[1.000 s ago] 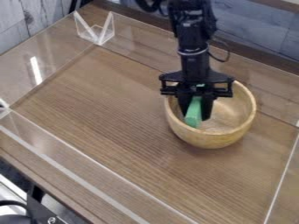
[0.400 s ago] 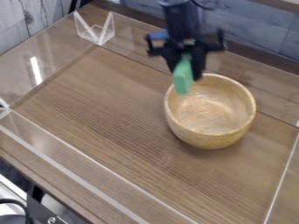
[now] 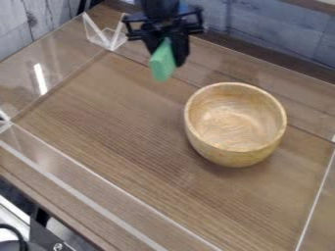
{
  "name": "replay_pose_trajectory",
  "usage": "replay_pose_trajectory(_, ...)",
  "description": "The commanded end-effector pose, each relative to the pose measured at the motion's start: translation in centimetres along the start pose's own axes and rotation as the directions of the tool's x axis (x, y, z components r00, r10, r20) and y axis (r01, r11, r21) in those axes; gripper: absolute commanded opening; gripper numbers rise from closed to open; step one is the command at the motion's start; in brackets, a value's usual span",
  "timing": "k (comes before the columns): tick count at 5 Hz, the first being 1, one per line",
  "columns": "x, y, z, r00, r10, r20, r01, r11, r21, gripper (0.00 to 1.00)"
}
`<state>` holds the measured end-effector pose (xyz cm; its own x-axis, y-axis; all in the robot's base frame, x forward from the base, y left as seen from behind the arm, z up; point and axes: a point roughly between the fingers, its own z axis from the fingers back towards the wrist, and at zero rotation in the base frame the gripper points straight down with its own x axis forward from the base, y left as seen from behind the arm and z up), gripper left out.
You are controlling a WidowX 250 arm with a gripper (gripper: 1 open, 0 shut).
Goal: Move green stick from inside the wooden bowl to the table next to it
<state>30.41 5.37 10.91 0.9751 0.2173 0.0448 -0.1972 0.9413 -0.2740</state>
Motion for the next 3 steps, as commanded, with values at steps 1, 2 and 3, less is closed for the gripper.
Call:
replay_pose_trajectory(1, 0.6, 1.1, 1.5, 0.993, -0.110, 0.036, 0.109, 0.994, 0.012, 0.00)
replay_pose_trajectory(2, 0.6, 1.9, 0.5, 0.992, -0.122, 0.032, 0.121, 0.992, 0.021, 0.00)
replay_pose_trajectory(3, 0.8, 2.5, -0.5, 0.988, -0.149, 0.027, 0.148, 0.988, 0.031, 0.00)
